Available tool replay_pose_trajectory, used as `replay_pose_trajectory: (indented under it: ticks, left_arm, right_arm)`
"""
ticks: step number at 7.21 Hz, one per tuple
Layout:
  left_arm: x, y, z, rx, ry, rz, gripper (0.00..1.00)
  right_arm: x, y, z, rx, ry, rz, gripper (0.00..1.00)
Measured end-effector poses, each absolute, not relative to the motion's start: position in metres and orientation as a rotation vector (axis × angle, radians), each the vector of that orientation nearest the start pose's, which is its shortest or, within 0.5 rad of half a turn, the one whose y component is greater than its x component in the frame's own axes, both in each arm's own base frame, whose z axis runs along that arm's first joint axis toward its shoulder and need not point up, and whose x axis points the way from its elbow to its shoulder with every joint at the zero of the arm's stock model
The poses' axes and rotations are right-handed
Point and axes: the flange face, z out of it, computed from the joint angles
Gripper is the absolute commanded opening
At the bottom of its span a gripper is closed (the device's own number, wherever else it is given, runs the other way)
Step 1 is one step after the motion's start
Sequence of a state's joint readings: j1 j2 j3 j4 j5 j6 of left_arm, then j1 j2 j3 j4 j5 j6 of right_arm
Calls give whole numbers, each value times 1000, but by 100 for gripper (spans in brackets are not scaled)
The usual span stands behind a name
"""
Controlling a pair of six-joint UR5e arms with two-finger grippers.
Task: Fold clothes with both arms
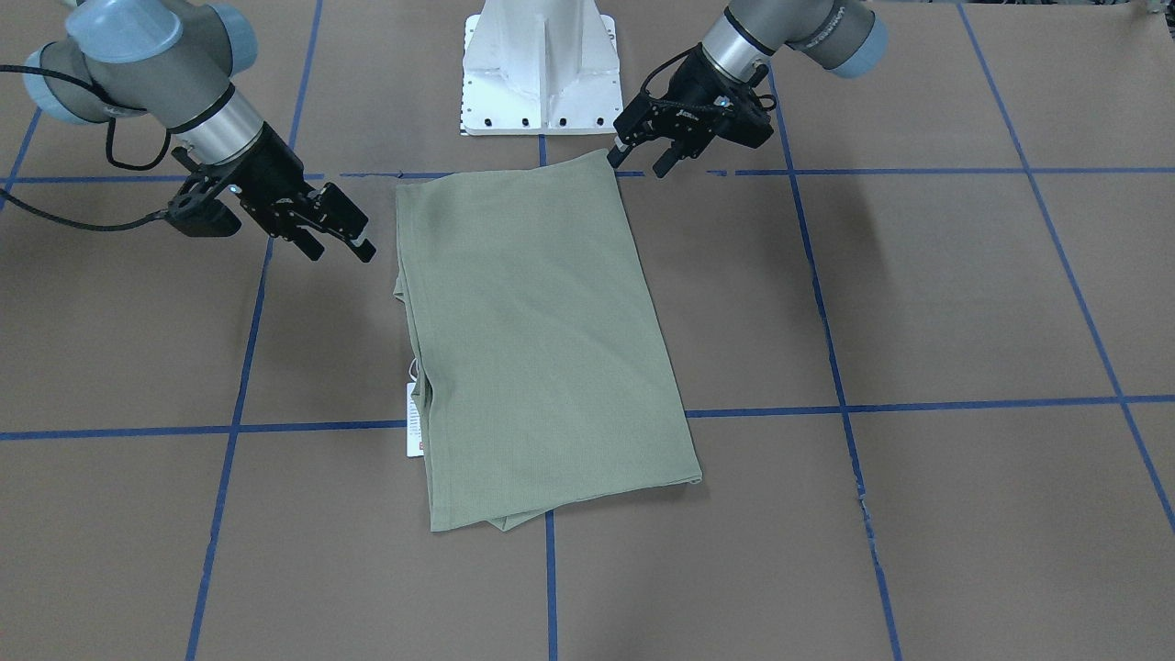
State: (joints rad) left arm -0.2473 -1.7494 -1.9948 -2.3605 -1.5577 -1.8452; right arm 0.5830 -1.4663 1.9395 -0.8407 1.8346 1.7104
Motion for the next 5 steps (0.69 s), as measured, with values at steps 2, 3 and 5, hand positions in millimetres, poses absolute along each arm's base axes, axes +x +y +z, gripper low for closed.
replay_pose_trajectory:
  ticks: [2, 3, 5]
  left_arm:
    - [490, -225, 290, -62, 1377, -470, 79]
    - [500, -212, 299, -79, 1355, -456, 79]
    - [513, -193, 307, -90, 1335, -438, 72]
  right_arm:
    - [-386, -352, 352, 57, -1277, 485, 100]
    - [-388, -349, 353, 56, -1282, 486, 100]
    - [-390, -346, 353, 55, -1284, 485, 100]
